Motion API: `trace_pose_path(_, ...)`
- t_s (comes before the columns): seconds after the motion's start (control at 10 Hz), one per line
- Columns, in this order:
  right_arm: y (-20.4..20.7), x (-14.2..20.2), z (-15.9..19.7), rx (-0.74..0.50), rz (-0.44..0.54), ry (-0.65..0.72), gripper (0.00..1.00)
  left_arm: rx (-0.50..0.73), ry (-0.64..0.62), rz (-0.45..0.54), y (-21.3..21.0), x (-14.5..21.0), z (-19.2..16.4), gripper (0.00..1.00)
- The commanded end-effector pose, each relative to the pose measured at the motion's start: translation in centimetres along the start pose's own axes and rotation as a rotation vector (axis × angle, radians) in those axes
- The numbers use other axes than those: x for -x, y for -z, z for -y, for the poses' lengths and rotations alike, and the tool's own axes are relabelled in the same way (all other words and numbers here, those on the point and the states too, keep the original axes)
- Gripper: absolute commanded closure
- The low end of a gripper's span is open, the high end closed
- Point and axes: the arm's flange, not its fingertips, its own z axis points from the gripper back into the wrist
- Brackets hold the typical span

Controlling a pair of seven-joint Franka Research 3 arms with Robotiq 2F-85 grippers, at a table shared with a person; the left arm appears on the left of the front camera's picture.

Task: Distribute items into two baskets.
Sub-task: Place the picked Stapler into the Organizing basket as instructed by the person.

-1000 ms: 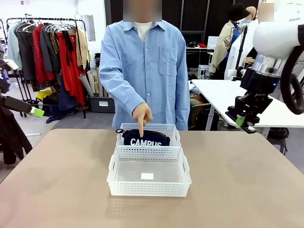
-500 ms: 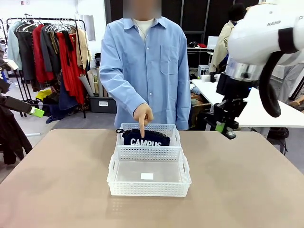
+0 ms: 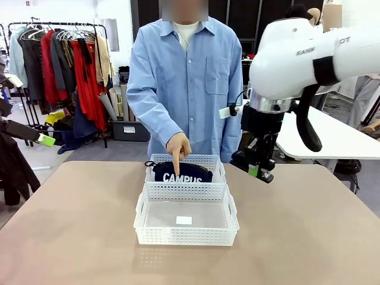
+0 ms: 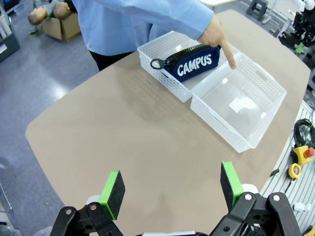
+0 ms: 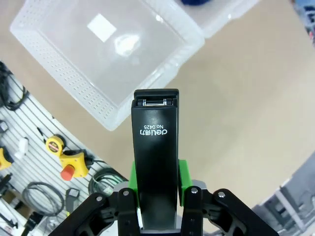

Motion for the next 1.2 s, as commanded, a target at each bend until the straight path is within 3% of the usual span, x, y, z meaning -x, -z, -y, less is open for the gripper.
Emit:
trace_pose_path(0.0, 0.1, -2.3, -0.7, 0.043, 0.001, -0.082, 1.00, 0.006, -0.007, 0.002, -0.1, -0.1, 0.0, 0.00)
trace_pose_path(0.5, 1.8, -6.8, -4.9, 0.047, 0.006, -0.278, 1.00, 0.006, -0.007, 0.002, -0.1, -0.1, 0.0, 0.00)
trace_pose_path(1.1, 5.7, -9.8, -7.8, 0.056, -0.003, -0.404, 1.00, 0.006, -0.007, 0.002, -0.1, -0.1, 0.0, 0.00)
